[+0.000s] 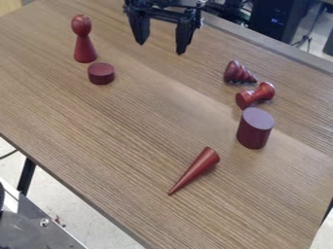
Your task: Put the tall cylinder beside the short cylinder
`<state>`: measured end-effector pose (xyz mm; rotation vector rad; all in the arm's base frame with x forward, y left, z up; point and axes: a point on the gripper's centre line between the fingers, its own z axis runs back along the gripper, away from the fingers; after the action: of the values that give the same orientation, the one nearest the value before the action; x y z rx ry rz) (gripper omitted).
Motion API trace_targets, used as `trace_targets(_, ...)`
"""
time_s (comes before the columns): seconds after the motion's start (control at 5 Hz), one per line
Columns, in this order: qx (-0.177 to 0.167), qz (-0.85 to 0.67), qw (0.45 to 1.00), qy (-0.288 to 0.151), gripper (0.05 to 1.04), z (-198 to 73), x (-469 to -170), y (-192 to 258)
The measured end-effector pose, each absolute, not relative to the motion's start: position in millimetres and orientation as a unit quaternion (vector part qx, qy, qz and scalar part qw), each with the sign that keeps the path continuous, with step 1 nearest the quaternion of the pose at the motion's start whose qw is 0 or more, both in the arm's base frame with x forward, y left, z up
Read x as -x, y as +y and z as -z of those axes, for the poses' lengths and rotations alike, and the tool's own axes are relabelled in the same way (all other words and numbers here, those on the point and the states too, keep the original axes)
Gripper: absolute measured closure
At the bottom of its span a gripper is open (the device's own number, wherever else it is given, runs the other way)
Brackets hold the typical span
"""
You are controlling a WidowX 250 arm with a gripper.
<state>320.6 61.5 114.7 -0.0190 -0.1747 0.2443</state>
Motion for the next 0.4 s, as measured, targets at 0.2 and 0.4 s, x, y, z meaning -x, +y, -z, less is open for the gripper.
trace_targets(0.2,0.011,-0.121,0.99,-0.069,0.084,-104.3,-318.3,60.0)
trace_targets(0.4,0.006,-0.097,0.994,-0.057,0.084,-102.0,-324.0,53.8)
